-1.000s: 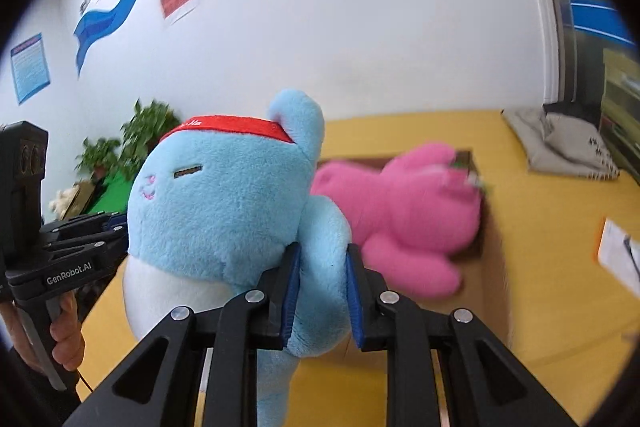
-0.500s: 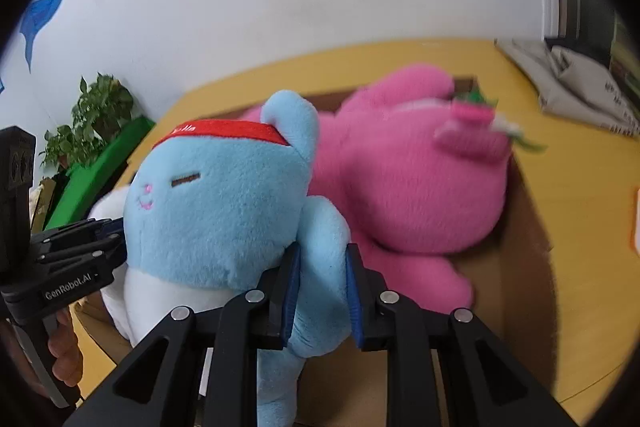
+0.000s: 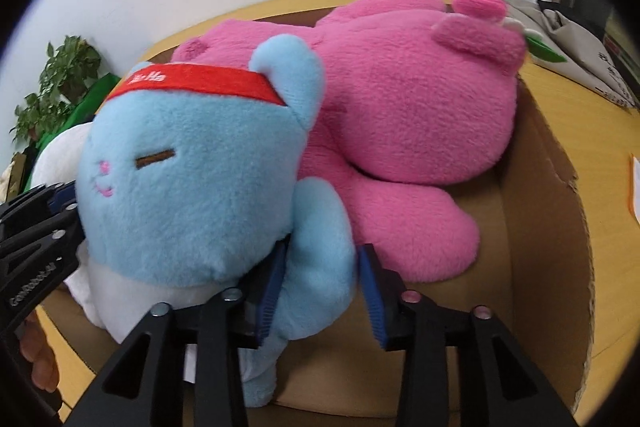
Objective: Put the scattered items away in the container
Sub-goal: 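Carry the light-blue plush into the box and lower it beside the panda, then open both grippers and lift them out of the box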
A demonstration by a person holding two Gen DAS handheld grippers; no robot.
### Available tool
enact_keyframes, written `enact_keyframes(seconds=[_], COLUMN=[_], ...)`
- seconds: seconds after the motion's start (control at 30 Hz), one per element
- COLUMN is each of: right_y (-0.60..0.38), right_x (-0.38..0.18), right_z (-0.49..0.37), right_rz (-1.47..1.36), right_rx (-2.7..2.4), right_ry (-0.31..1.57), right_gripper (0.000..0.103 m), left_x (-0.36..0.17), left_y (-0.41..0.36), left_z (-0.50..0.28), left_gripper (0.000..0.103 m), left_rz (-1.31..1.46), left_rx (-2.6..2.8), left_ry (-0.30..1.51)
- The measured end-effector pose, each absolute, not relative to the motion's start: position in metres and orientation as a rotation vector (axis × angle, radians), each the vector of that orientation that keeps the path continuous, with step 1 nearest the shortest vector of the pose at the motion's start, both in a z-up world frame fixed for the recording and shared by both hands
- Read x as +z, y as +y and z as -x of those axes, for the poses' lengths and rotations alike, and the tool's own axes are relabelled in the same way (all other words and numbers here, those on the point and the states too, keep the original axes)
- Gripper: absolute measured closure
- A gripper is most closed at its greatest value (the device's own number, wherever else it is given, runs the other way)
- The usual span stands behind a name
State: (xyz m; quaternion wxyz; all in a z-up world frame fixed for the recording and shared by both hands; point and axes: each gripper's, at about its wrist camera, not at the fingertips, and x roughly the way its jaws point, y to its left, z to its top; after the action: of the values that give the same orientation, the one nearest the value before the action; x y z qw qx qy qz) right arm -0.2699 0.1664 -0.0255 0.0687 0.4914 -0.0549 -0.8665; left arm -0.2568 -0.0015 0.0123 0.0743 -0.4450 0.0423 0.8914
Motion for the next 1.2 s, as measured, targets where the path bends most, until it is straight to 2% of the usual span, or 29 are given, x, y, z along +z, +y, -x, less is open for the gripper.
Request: enact_keyframes(seconds=[0.07,0.1,0.27,0.47,0.6,0.67,0.73,0.83,0.9,1.2], right_y=[0.172,0.175,0.185,0.175,0.172,0.167,0.162,0.158,0.154,0.148], right_x=[-0.027,-0.029,-0.033,-0.022,-0.008,0.001,0.011,0.026,0.036,0.063], right_z=[0.268,0.269,0.271,0.261,0.251,0.242,0.236,0.223,0.211,0.154], right_rz=[-1.486,-1.492,-1.542,-1.495,-1.478,-1.466,-1.444,-1.392,-1.345,-1.174], right_rx=[-2.645,-2.645,-2.611,-2.683,-2.675,-2.667,-2.692,-2.738,-2.742,-2.837], right_ry=[-0.17,-0.187,-0.308,-0.142,-0.127,-0.112,-0.047,0.012,0.014,0.015], right_gripper=[0.041,0.039,0.033,0.032,0.031,0.031,0.031,0.031,0.031,0.026], left_x=[0.014,0.014,0.006,0.004,0.015,0.027,0.043,0.073,0.09,0.107], left_y=[-0.002,-0.002,0.005,0.005,0.0,-0.005,-0.01,-0.015,-0.017,-0.024], left_z=[0.255,0.254,0.259,0.261,0.251,0.24,0.224,0.189,0.165,0.097], left_gripper=[0.076,0.075,0.075,0.075,0.07,0.062,0.029,0.005,0.0,0.0], left_rz=[1.338,1.339,1.382,1.4,1.382,1.355,1.288,1.121,1.031,0.914], left_rx=[2.682,2.686,2.686,2.68,2.694,2.719,2.768,2.868,2.901,2.956], left_ry=[0.119,0.126,0.197,0.212,0.167,0.123,0.082,0.062,0.053,0.074])
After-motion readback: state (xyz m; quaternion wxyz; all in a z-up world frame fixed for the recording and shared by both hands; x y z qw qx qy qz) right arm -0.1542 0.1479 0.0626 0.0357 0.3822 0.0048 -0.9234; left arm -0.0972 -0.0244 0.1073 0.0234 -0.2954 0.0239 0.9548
